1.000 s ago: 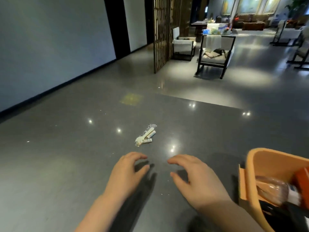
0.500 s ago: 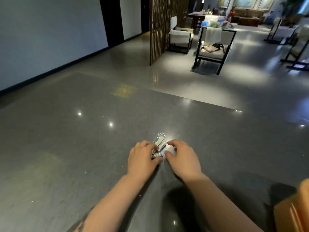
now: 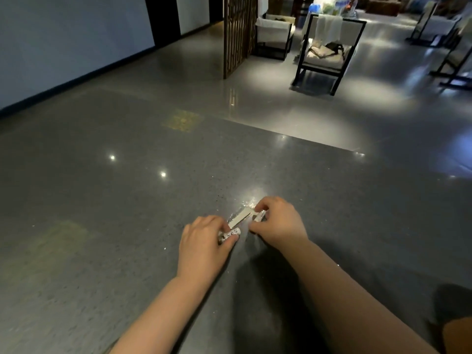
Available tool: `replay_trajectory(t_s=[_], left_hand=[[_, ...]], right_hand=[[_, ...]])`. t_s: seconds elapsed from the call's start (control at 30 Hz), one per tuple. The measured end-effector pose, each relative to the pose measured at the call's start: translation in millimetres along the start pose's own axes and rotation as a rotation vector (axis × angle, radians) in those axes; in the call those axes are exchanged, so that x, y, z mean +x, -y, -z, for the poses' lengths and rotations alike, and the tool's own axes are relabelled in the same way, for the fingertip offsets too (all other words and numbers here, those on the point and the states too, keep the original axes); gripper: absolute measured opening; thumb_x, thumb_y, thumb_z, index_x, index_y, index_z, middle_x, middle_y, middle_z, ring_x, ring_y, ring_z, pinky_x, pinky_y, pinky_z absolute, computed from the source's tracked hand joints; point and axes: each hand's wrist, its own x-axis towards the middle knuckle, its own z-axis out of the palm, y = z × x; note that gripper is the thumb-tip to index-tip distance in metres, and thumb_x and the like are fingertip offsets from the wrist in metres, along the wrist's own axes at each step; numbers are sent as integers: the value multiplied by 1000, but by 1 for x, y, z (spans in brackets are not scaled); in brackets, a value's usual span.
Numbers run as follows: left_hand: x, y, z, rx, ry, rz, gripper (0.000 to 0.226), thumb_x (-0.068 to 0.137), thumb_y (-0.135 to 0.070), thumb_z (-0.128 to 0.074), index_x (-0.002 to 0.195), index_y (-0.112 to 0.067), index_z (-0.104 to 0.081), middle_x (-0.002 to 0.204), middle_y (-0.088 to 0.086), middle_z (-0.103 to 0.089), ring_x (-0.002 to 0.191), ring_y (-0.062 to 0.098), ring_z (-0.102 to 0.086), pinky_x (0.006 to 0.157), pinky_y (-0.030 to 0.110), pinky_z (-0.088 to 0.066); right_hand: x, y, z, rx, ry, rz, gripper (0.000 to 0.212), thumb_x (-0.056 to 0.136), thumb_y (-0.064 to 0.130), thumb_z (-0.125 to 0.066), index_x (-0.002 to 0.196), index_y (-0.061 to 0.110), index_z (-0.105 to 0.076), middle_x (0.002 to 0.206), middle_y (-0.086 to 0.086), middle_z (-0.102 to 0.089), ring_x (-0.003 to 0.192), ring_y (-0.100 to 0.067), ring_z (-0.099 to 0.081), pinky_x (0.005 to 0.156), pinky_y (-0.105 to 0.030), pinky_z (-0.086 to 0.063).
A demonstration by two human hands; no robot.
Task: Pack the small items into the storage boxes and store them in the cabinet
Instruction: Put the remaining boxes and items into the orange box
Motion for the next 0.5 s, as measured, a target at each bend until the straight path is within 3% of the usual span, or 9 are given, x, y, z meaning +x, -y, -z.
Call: replay_trajectory(t_s=[0.1,0.17,0.23,0.33,0.5], left_hand=[[-7,-3,0,-95,-25,35,19,74,-35,-74,82,-26,-59,84,-12,-62,85,15,-54,74,31,-37],[-10,-7,-1,-134,-13,62,24,72,-34,-75,91,-27,-62,86,-13,-61,86,14,-53,76,31,-40],[-11,-9,-1,-117,6,66,30,73,-35,-75,101,-27,-66,90,-10,-62,90,15,-53,79,32,-42],[-12,-10,1,-113,21,82,31,74,-34,-74,104,-28,-68,95,-9,-64,93,16,-53,78,27,-38],[-22,-17,2,-185,-18,131,32,69,-22,-78,98,-32,-67,83,-16,-63,85,11,-54,72,22,-36]], right_hand=[[-13,-12,8,-13,17,-10,38,75,26,-72,110,29,-59,95,10,-54,85,-11,-56,74,-26,-50],[-26,-19,7,11,11,24,42,75,23,-72,115,28,-59,87,16,-49,81,-6,-53,68,-18,-44],[-38,-24,5,-5,-19,85,47,75,22,-75,118,26,-60,94,16,-52,86,-3,-49,71,-11,-39],[-49,-26,4,12,-72,121,50,73,23,-79,120,23,-61,111,9,-60,92,-3,-52,80,-15,-43],[-68,-26,-1,94,-170,160,50,66,13,-80,113,21,-64,92,18,-51,73,10,-49,67,2,-35]])
